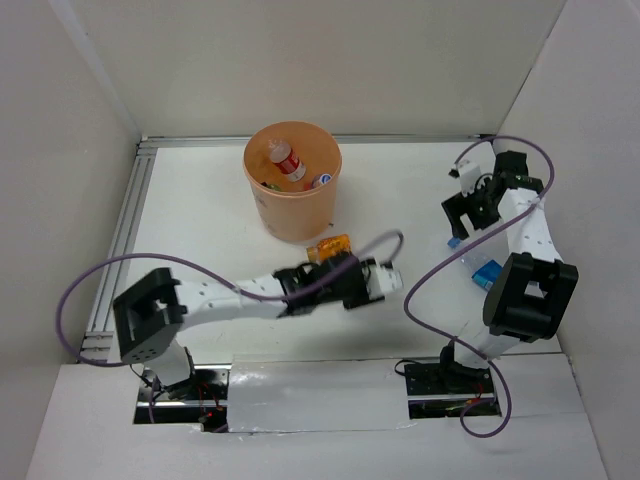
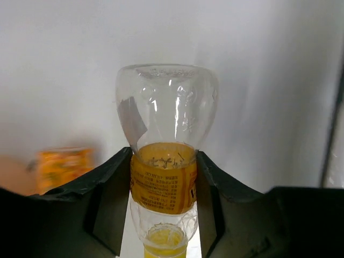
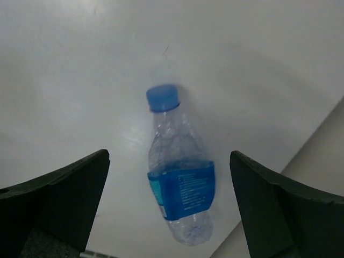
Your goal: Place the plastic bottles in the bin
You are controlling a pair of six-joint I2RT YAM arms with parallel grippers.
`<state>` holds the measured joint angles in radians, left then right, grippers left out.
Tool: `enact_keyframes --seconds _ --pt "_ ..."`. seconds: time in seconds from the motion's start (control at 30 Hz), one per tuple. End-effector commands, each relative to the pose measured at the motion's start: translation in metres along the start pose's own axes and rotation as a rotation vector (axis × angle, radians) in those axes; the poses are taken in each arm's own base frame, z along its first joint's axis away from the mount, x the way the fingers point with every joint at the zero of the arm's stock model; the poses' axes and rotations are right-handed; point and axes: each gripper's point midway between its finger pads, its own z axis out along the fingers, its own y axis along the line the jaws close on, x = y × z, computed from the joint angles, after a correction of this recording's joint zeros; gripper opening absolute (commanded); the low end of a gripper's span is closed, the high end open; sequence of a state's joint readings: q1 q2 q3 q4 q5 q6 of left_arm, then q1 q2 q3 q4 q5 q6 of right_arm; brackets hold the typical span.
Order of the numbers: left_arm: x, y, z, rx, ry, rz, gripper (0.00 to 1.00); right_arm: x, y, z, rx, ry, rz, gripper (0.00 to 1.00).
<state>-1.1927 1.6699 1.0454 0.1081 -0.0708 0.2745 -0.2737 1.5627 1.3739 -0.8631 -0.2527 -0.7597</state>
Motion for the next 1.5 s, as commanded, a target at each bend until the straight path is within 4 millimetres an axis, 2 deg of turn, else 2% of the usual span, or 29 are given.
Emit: enact_keyframes --seconds 0.0,0.03,0.07,0.1,0.17,0.2,0.27,0.3,0.4,0.53,0.57,0.63,0.7,0.73,0.77,0.83,0.87,0.93,0.97,1.03,1.07,1.17,1.2,1.23,1.3,1.33,1.37,1.4,1.47 --pt "-0.107 0.111 -0.081 -0.197 -0.299 -0.21 0.0 0.05 0.001 0.019 -0.023 0.13 -0.069 1.0" --pt "-0.115 0.131 -0.095 -0.229 -0.329 -0.253 0.0 0.06 0.001 0.024 -0.038 0.15 -0.072 1.0" --pt "-0.113 0.167 -0.112 -0.305 -0.346 -0.299 0.0 0.065 0.005 0.032 -0.057 0.156 -0.067 1.0" --pt "-0.131 0.192 -0.134 -0.35 -0.408 -0.325 0.0 0.071 0.0 0.041 -0.054 0.16 -0.054 1.0" --pt "-0.134 0.231 -0.16 -0.441 -0.46 -0.431 0.0 0.076 0.0 0.053 -0.059 0.165 -0.052 1.0" --pt "-0.13 0.267 -0.184 -0.526 -0.497 -0.475 0.0 0.082 -0.002 0.064 -0.058 0.184 -0.05 1.0" --pt "-0.12 0.3 -0.205 -0.633 -0.547 -0.595 0.0 0.088 -0.001 0.075 -0.078 0.203 -0.044 1.0" --pt "-0.103 0.323 -0.216 -0.692 -0.555 -0.642 0.0 0.091 -0.001 0.081 -0.084 0.209 -0.042 1.0" --pt "-0.065 0.364 -0.224 -0.796 -0.595 -0.821 0.04 0.101 -0.006 0.107 -0.089 0.237 -0.038 1.0" --pt "-0.04 0.388 -0.211 -0.821 -0.558 -0.914 0.17 0.121 -0.011 0.119 -0.062 0.306 -0.061 1.0" --pt "-0.026 0.391 -0.195 -0.822 -0.511 -0.943 0.19 0.124 -0.011 0.12 -0.056 0.312 -0.072 1.0" --pt "-0.01 0.388 -0.18 -0.809 -0.43 -0.982 0.32 0.131 -0.006 0.121 -0.076 0.324 -0.1 0.9" --pt "0.002 0.386 -0.173 -0.822 -0.382 -1.0 0.43 0.139 0.004 0.116 -0.132 0.346 -0.106 0.73" --pt "0.004 0.385 -0.172 -0.82 -0.372 -1.003 0.53 0.135 0.006 0.111 -0.15 0.336 -0.114 0.63" --pt "0.007 0.388 -0.175 -0.829 -0.372 -1.006 0.61 0.13 0.012 0.102 -0.189 0.315 -0.094 0.43" --pt "0.015 0.385 -0.173 -0.837 -0.341 -1.002 0.79 0.119 0.015 0.088 -0.233 0.262 -0.114 0.28" --pt "0.015 0.385 -0.173 -0.837 -0.341 -1.002 0.89 0.1 0.021 0.071 -0.274 0.203 -0.116 0.17" --pt "0.008 0.385 -0.177 -0.824 -0.343 -0.941 0.94 0.071 0.026 0.052 -0.325 0.102 -0.149 0.1" --pt "-0.009 0.378 -0.176 -0.793 -0.359 -0.894 0.94 0.028 0.022 0.036 -0.335 -0.025 -0.169 0.06" --pt "-0.034 0.372 -0.179 -0.771 -0.377 -0.748 0.97 -0.011 0.033 0.007 -0.394 -0.139 -0.2 0.03" --pt "-0.063 0.357 -0.181 -0.739 -0.411 -0.668 0.97 -0.061 0.036 -0.015 -0.404 -0.286 -0.259 0.03" --pt "-0.101 0.323 -0.18 -0.665 -0.429 -0.408 0.99 -0.129 0.057 -0.056 -0.455 -0.47 -0.305 0.02" --pt "-0.104 0.292 -0.162 -0.6 -0.414 -0.34 0.99 -0.171 0.072 -0.076 -0.48 -0.579 -0.367 0.0" --pt "-0.121 0.273 -0.172 -0.562 -0.457 -0.26 0.99 -0.2 0.076 -0.091 -0.47 -0.654 -0.362 0.0" --pt "-0.112 0.225 -0.15 -0.463 -0.408 -0.112 0.95 -0.249 0.102 -0.119 -0.508 -0.8 -0.43 0.0" --pt "-0.114 0.206 -0.154 -0.42 -0.42 -0.062 0.94 -0.285 0.099 -0.135 -0.452 -0.929 -0.487 0.0" --pt "-0.106 0.195 -0.149 -0.403 -0.396 -0.012 0.92 -0.299 0.111 -0.152 -0.496 -0.977 -0.432 0.0" --pt "-0.086 0.17 -0.134 -0.347 -0.347 0.007 0.92 -0.327 0.124 -0.174 -0.493 -1.112 -0.524 0.0" --pt "-0.07 0.15 -0.126 -0.304 -0.315 0.051 0.92 -0.35 0.145 -0.188 -0.535 -1.174 -0.494 0.0"
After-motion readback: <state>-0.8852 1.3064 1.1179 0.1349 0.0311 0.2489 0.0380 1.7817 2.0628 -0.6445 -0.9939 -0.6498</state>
